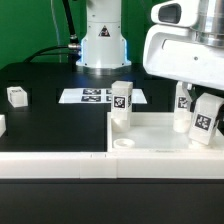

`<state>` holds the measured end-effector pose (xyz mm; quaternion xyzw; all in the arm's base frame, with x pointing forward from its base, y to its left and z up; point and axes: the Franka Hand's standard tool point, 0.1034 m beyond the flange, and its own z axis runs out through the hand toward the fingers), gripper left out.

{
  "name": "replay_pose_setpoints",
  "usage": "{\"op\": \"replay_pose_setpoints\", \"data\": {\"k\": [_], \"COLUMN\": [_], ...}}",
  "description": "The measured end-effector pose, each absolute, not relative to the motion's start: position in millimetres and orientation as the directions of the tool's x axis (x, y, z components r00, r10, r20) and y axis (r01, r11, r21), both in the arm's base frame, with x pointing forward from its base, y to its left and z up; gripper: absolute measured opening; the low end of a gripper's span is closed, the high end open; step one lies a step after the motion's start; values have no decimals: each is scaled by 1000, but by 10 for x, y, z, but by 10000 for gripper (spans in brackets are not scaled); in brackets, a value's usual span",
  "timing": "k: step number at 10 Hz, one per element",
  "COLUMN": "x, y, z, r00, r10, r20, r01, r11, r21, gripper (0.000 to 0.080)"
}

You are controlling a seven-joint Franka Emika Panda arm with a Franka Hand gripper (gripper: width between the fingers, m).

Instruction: Assemble square table

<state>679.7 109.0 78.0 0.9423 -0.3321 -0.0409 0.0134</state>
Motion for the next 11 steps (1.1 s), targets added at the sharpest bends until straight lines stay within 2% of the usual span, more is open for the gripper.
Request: {"op": "replay_pose_setpoints", "data": {"k": [2,4,5,6,11], "x": [6807,6769,6789,6782,6782], "y": [1092,1082,1071,1058,1058], "z": [772,769,765,761,761], "r00": [679,467,363,331,331], "r10": [-733,-884,-931,-944,-944], "r20": [-46,18,21,17,17], "r01": [-731,-884,-929,-940,-940], "r11": [-680,-467,-364,-331,-331], "r21": [52,-16,-63,-81,-81], "gripper": [288,288,288,290,290]}}
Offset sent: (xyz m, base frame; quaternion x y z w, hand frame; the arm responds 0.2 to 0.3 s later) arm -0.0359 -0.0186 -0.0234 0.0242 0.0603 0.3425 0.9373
